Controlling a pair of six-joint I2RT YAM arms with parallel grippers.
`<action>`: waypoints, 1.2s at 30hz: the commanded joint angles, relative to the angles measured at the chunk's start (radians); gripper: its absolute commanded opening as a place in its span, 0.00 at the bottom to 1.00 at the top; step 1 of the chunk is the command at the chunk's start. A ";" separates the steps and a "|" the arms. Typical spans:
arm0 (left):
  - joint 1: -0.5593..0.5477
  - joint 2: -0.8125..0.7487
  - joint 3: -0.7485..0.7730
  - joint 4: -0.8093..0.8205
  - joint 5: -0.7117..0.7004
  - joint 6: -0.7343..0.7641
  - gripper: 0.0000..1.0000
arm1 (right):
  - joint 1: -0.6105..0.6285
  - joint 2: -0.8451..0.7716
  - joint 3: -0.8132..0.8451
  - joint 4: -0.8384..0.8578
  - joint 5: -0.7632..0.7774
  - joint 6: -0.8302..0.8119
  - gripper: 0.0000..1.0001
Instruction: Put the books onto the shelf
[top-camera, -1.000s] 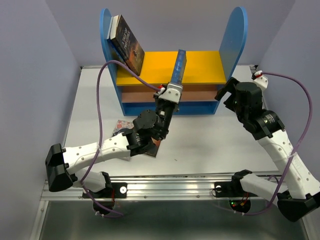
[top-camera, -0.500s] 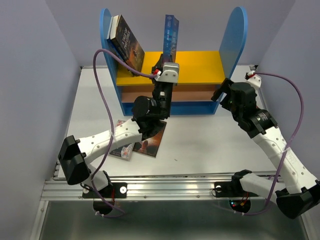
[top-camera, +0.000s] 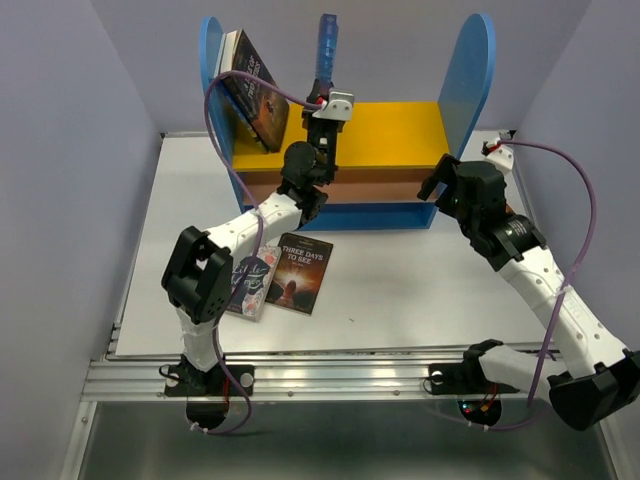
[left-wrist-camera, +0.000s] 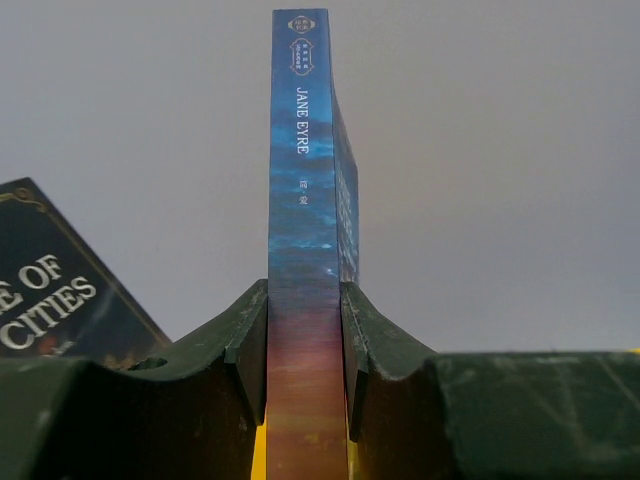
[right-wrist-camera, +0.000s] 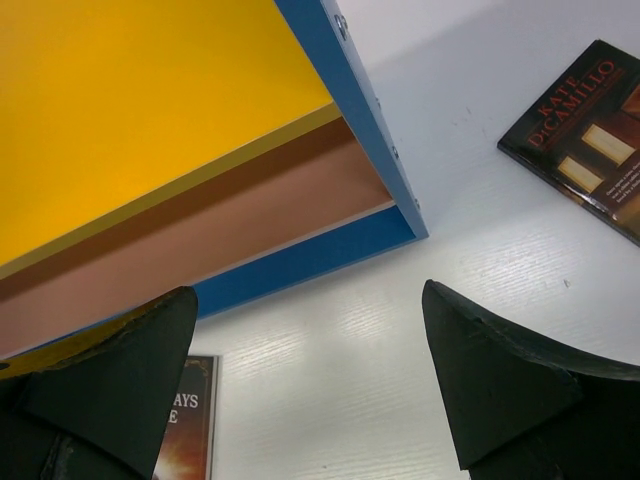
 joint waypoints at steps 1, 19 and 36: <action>0.015 -0.024 0.099 0.394 0.110 -0.033 0.00 | -0.007 -0.016 -0.016 0.068 0.002 -0.029 1.00; 0.020 -0.157 -0.402 0.762 -0.034 -0.134 0.00 | -0.016 -0.006 -0.042 0.087 -0.058 -0.034 1.00; 0.003 -0.099 -0.519 0.955 -0.243 -0.140 0.01 | -0.016 -0.013 -0.057 0.089 -0.069 -0.045 1.00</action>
